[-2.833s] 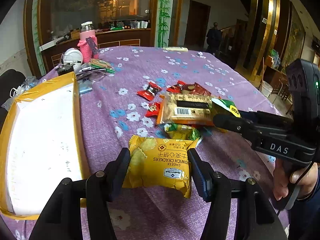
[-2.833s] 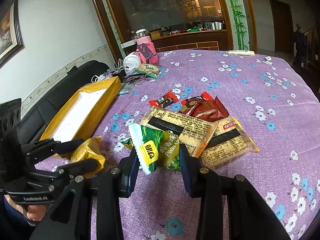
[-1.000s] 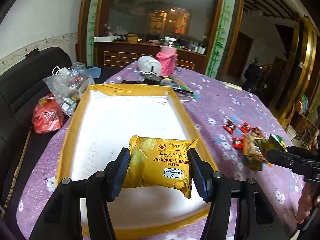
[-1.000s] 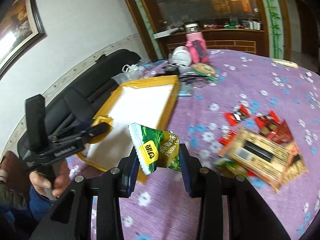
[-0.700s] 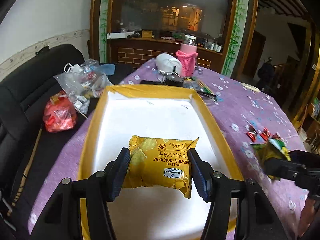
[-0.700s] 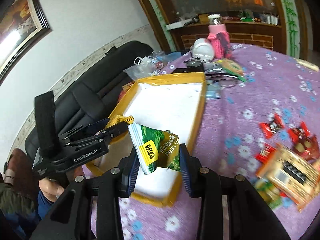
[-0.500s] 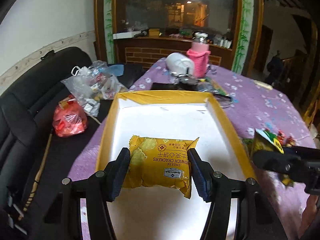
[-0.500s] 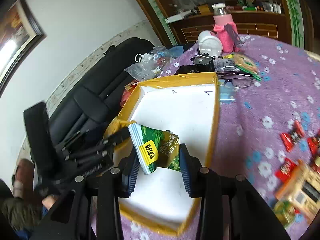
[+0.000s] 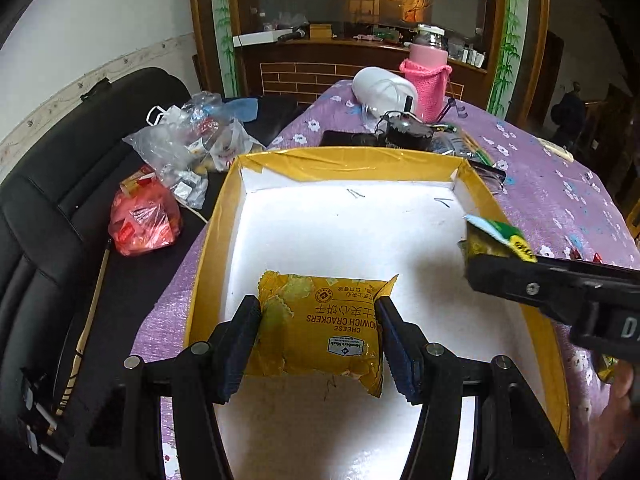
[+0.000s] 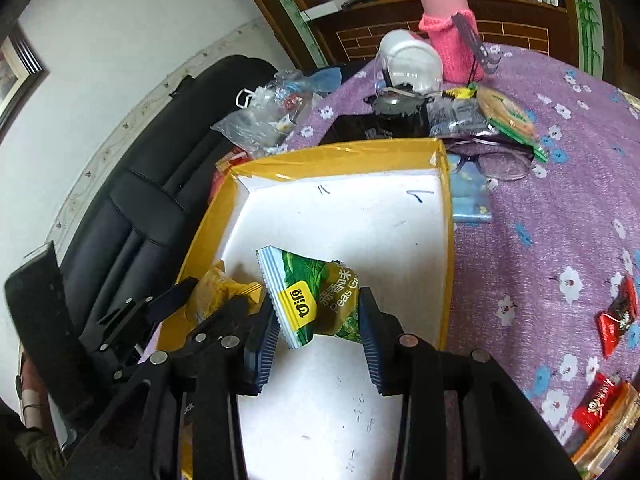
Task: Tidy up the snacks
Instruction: 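Lower the yellow pack into the tray and open the left gripper while the right gripper releases the green pack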
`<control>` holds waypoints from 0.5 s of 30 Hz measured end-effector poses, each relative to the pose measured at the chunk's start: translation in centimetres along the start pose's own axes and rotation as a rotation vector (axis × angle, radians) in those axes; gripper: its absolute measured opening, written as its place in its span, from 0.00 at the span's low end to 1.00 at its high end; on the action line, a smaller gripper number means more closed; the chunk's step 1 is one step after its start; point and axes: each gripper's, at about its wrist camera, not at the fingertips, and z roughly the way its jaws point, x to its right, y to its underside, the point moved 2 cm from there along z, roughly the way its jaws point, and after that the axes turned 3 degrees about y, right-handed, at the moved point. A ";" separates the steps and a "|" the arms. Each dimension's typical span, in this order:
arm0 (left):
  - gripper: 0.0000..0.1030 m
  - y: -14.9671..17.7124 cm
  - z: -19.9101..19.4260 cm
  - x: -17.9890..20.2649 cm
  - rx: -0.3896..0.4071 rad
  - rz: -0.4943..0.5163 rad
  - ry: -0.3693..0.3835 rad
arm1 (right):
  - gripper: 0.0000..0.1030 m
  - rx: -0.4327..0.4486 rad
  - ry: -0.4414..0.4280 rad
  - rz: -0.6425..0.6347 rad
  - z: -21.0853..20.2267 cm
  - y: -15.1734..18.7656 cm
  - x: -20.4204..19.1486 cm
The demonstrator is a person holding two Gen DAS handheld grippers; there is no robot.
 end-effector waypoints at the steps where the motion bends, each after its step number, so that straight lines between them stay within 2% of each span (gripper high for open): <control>1: 0.61 0.0 0.1 0.1 -0.004 0.001 0.000 | 0.36 -0.004 0.002 0.001 0.2 0.0 0.0; 15: 0.62 0.1 1.2 0.2 -0.050 0.016 -0.004 | 0.36 -0.043 0.014 0.010 2.1 0.5 0.0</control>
